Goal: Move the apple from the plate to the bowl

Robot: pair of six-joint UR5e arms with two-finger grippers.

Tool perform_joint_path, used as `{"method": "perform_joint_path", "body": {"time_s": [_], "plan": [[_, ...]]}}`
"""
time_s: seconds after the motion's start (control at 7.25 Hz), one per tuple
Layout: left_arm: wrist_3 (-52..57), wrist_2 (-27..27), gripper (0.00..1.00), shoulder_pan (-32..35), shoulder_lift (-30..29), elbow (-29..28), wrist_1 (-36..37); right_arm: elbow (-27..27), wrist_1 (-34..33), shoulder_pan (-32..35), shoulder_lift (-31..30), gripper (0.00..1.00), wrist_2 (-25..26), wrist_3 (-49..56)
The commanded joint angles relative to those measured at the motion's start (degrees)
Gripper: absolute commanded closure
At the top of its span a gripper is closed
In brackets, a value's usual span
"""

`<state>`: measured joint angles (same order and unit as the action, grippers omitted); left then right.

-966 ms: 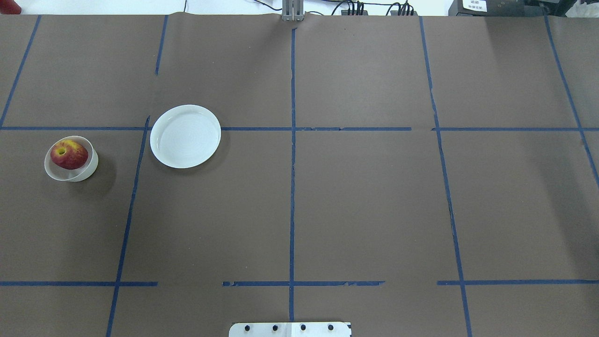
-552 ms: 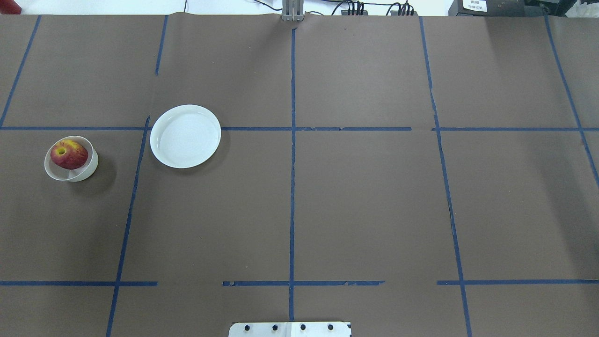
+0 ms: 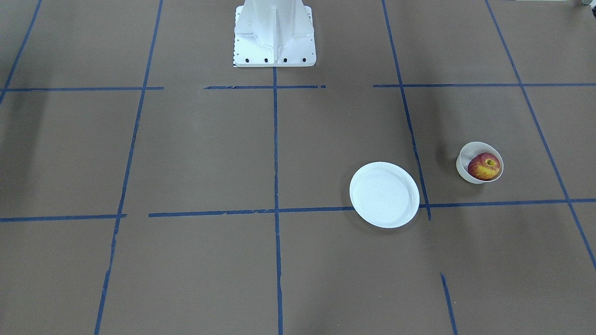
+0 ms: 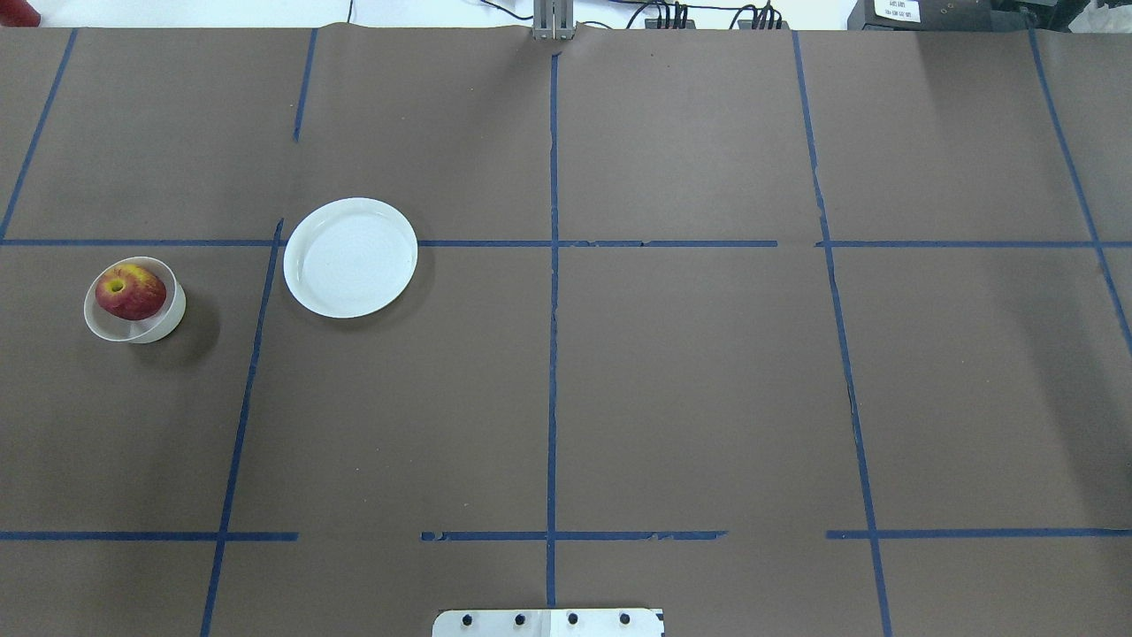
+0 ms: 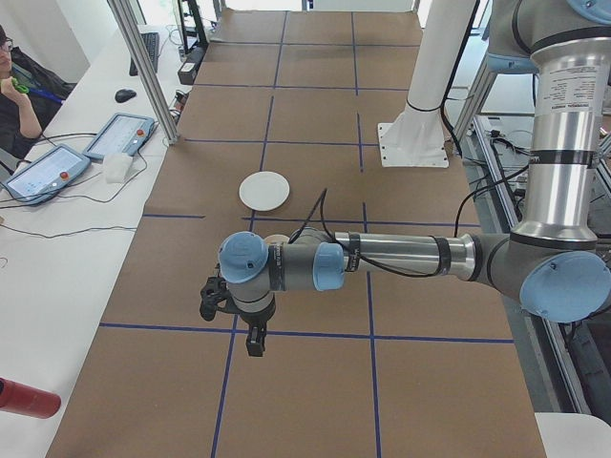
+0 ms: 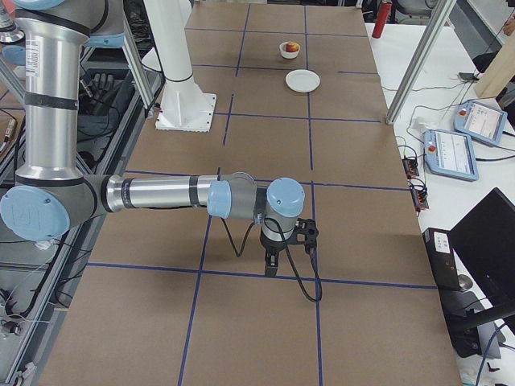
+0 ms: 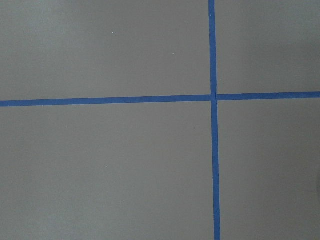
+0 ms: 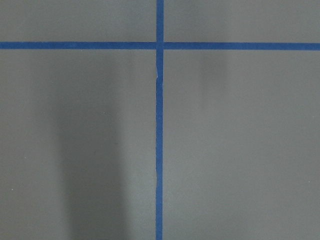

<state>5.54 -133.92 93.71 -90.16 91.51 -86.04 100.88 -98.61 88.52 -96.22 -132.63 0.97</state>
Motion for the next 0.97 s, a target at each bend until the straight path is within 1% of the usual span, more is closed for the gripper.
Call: {"method": "perform_joint_path", "body": {"time_s": [0.0,0.83], "plan": [[0.09,-0.55,0.0,-0.02,0.07,-0.1,-0.1,0.01,0.0,-0.02,-0.01,0.0,0.0,0.0],[0.0,-1.08,0.0,-0.02,-0.02,0.87,-0.01,0.01,0.0,-0.02,-0.02,0.0,0.0,0.0]]}}
